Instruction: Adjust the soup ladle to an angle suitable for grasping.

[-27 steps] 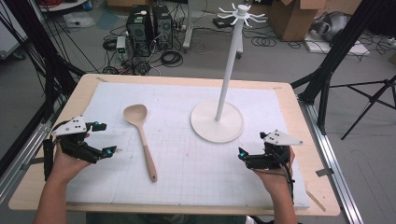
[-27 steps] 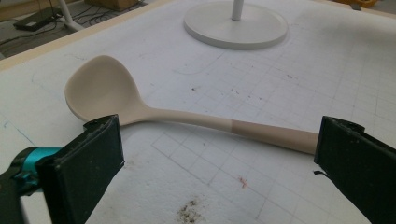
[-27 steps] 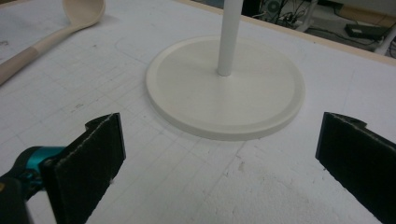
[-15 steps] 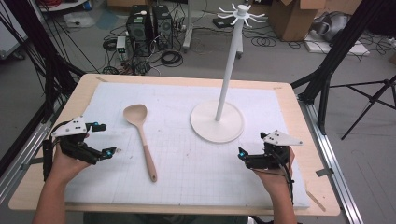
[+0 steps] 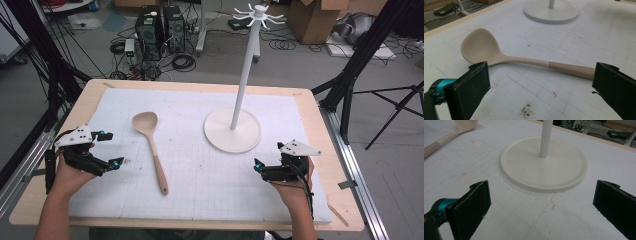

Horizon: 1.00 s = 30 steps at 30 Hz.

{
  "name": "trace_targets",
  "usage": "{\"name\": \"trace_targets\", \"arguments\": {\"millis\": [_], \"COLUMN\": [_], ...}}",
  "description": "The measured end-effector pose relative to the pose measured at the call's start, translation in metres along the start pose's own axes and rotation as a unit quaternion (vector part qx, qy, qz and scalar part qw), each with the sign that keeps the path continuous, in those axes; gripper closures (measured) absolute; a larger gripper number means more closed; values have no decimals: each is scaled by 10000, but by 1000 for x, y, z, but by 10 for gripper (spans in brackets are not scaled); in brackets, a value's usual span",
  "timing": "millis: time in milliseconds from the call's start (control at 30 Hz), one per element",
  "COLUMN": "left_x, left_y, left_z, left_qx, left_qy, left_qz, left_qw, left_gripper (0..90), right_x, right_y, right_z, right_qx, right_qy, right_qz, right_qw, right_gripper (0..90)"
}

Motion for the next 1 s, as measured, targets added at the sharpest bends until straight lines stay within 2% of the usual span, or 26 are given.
{"name": "trace_targets", "arguments": {"millis": [200, 800, 1000], "left_x": [0, -2, -3], "left_y": [-1, -3, -3], "left_z": [-1, -2, -1], "left_qx": [-47, -97, -87], "left_qy": [14, 56, 58], "left_qz": [-9, 18, 34], "left_qw": [10000, 9999, 9999], "left_gripper": [17, 17, 17], "right_x": [2, 5, 6], "right_y": [-1, -2, -3], "right_z": [2, 2, 2], "right_qx": [-4, -37, -69], "right_qy": [-18, -55, -78], "right_qz": [-117, -77, -131], "right_qw": [9999, 9999, 9999], "right_gripper": [1, 1, 1]}}
Point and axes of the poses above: each handheld gripper's, and its own axes: z roughly backward along the jaws, y roughly out of its top, x roughly to its right, the point moved 5 cm from there along -z, roughly forward along the jaws, and after that the axes turned 5 degrees about z, right-handed, at the moved point
